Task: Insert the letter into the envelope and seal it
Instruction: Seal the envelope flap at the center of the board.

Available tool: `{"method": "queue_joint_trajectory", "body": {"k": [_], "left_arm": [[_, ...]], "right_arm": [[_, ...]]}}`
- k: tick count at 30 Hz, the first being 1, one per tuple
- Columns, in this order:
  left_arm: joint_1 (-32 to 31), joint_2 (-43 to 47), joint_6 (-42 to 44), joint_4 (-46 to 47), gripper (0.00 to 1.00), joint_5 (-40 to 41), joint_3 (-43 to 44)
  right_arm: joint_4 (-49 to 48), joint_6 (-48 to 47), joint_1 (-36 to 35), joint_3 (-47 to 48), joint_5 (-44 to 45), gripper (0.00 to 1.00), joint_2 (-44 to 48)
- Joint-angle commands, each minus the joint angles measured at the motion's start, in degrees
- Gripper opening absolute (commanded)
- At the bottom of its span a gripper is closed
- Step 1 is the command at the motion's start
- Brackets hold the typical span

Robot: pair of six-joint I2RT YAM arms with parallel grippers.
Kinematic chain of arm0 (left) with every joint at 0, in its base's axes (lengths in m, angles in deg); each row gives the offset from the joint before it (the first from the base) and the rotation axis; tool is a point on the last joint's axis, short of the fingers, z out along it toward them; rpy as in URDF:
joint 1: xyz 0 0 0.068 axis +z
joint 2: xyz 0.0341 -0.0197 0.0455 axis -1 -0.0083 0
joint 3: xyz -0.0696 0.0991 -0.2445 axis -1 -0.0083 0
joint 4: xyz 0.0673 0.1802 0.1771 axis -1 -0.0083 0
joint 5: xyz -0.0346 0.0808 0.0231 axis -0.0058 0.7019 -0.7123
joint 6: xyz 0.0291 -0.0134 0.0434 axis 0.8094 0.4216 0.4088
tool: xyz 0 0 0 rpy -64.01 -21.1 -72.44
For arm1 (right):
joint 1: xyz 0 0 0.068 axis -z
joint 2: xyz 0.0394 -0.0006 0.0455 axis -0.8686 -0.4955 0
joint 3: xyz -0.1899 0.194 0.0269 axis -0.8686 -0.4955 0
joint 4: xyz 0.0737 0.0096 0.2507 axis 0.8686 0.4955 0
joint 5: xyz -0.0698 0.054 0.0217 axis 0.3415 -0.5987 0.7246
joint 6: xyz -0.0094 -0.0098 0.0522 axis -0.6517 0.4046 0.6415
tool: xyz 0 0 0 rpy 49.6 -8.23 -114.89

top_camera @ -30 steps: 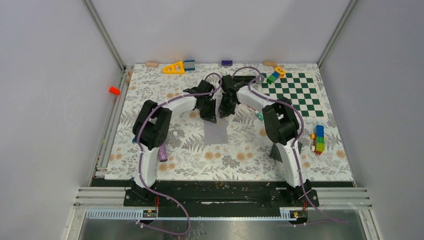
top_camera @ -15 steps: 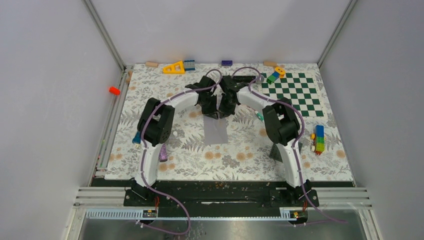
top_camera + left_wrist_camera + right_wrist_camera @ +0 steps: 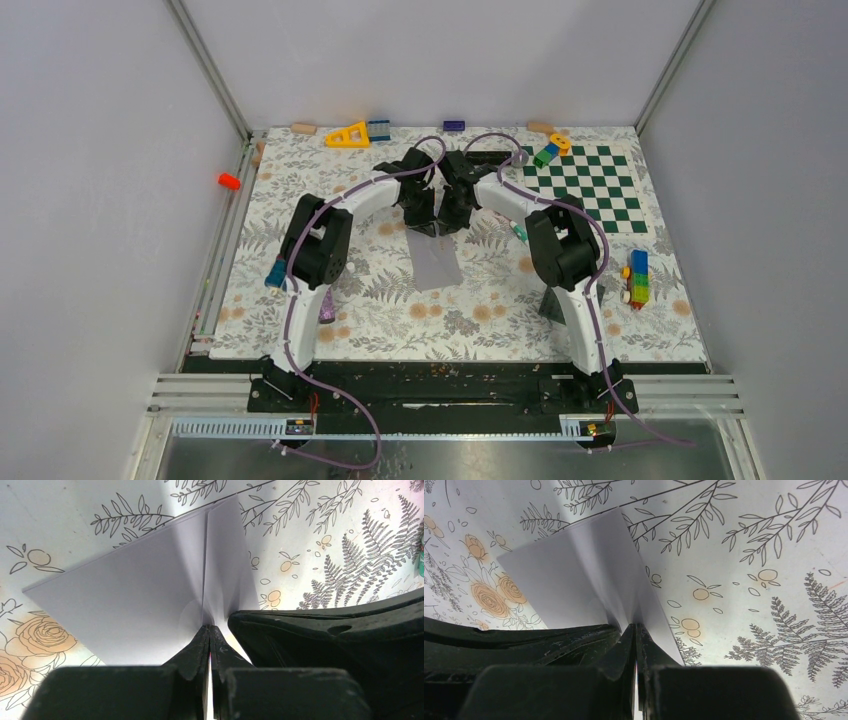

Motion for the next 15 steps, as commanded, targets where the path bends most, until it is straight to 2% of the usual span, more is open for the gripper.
{"method": "queue_joint_trajectory", "body": {"k": [1,10,15], "left_arm": [[-0.1,-3.3,-1.7,2.7,0.00,7.0,2.7],[-0.1,-4.3,-2.4,2.1,0.00,6.4,6.2],[0.3,-2.5,-3.7,5.7,0.00,0.1,2.3]], "right_arm": [[2.8,-1.6,-2.8,-0.8,-1.3,0.00,0.0],[2.8,-1.6,-3.0,-1.0,-1.3,0.00,0.1],[2.6,-0.8,-3.0,-1.3,-2.5,0.00,0.1]]}}
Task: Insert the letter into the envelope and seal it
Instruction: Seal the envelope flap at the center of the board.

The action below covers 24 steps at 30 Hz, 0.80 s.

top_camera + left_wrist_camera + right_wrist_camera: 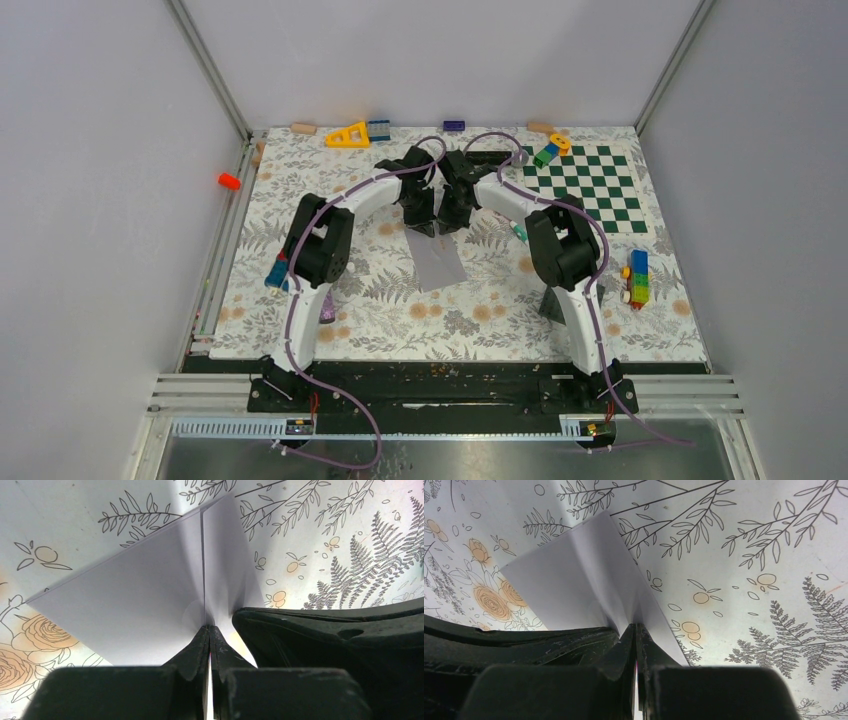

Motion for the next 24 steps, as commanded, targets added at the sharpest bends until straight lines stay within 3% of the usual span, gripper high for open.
{"method": "queue_joint_trajectory", "body": {"k": [1,9,18,24], "left_arm": [[0.4,-0.5,-3.8,10.6,0.00,-1.2,-2.3],[0.8,0.1,-3.9,11.6,0.00,-0.1,-5.0],[0.7,2.1,-4.2,12.0,0.00,0.8,-8.1],[0.5,3.7,-3.1,13.3,0.00,-3.2,-9.7]], "right_arm": [[2.8,-0.7,-2.9,-1.5,-3.3,0.00,0.3],[-1.2,-2.7,-2.2,-5.8,-6.4,0.00,3.3],[-4.8,-14.0,-0.4,-14.1,-8.7,0.00,11.8],[-9.5,-23.9,-0.2,-19.8,-10.5,0.00,17.3]]}}
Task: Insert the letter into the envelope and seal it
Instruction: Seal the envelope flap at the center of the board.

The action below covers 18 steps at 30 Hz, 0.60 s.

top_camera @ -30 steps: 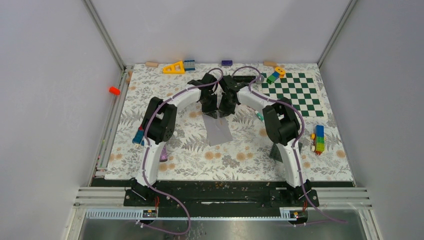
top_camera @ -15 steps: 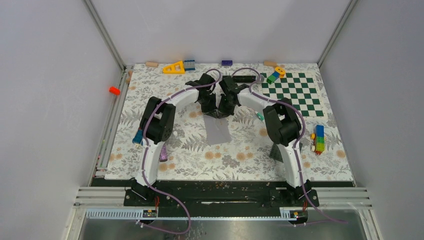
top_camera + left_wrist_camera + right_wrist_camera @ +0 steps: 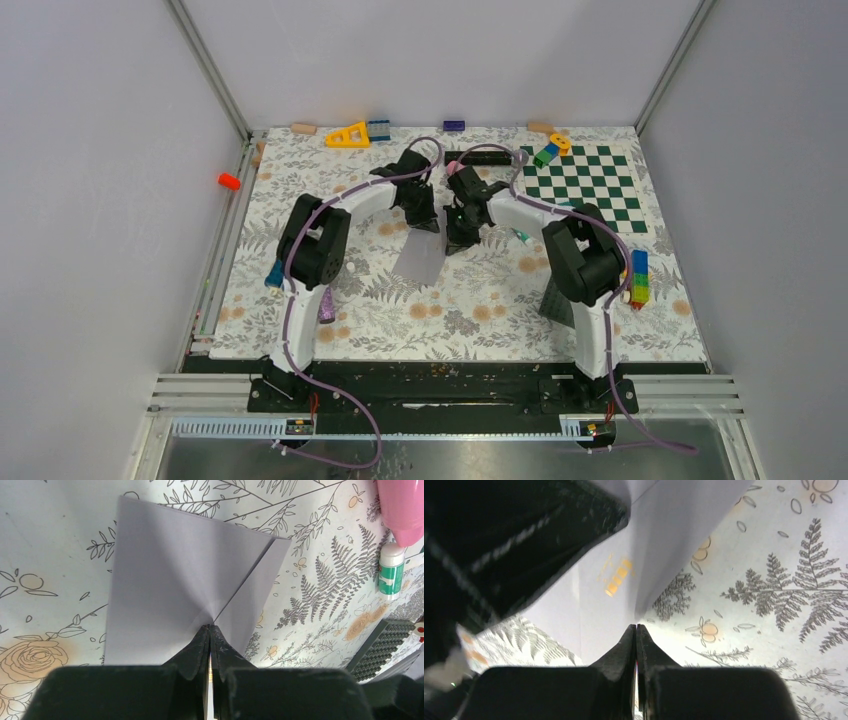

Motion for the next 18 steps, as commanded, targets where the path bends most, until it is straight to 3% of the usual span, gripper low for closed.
{"method": "queue_joint_trajectory", "body": {"k": [1,8,13,18], "left_arm": [[-0.2,1.7,1.9,1.5,0.00,-0.7,-2.5],[2.9,6.6,2.5,7.3,0.02,-10.0,-3.3],[5.2,10.0,2.7,11.5,0.04,-19.6,-3.7],[5.1,12.5,5.1,12.1,0.04,-21.9,-7.5]], "right_arm": [[-6.4,-10.6,0.3,-5.4,-2.6,0.00,8.4],[-10.7,-16.8,3.0,-10.0,-4.2,0.00,15.1],[-11.3,-12.3,8.2,-7.4,-17.6,0.00,14.4],[-11.9,-3.0,10.9,-3.2,-24.9,0.00,8.4]]}}
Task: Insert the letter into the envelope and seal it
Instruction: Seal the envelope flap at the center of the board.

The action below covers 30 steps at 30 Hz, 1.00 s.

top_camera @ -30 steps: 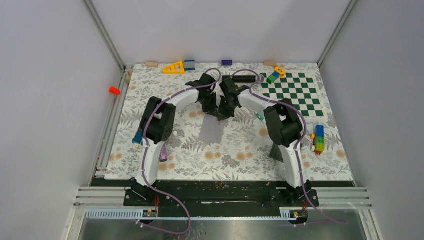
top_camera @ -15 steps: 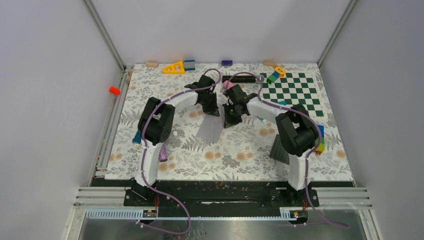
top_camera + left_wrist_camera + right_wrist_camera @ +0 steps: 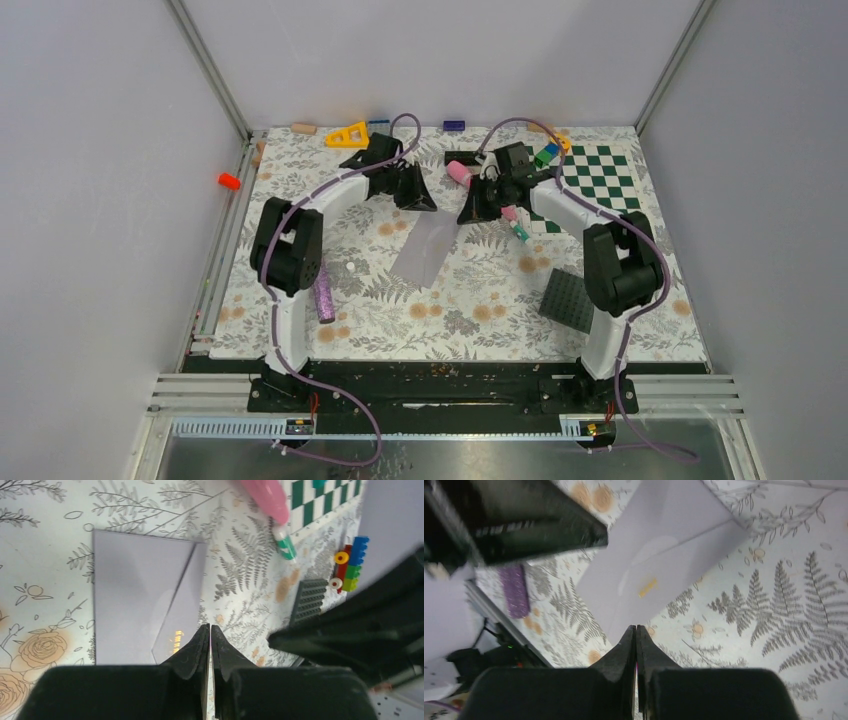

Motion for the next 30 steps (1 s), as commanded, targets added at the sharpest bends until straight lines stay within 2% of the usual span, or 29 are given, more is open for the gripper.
{"method": "queue_joint_trajectory", "body": {"k": [1,4,9,14,18,24,30], "left_arm": [[-0.8,4.9,3.0,3.1,0.04,-5.6,-3.5],[-1.5,3.7,2.9,1.2,0.02,-2.0,-6.4],[-2.0,2.3,1.5,0.0,0.00,4.2,-10.1],[-2.9,2.4,1.7,-1.8,0.00,10.0,-8.9],[-4.6,0.8,3.4,-6.0,0.00,15.2,-6.0],[-5.6,-0.8,3.5,-8.0,0.00,17.5,-5.0],[-5.5,1.2,4.1,-7.8,0.00,17.1,-4.1]], "right_arm": [[-2.0,9.1,1.4,6.1,-9.6,0.00,-5.3],[-1.6,14.8,1.2,9.8,-10.0,0.00,-9.4],[2.7,19.3,0.6,14.7,-4.6,0.00,-13.7],[5.8,21.3,0.0,16.4,-2.8,0.00,-16.7],[10.2,20.5,-1.2,18.6,3.6,0.00,-18.3],[13.6,21.0,-1.9,21.0,7.1,0.00,-19.9],[16.0,19.8,-2.5,21.3,10.8,0.00,-20.3]]}}
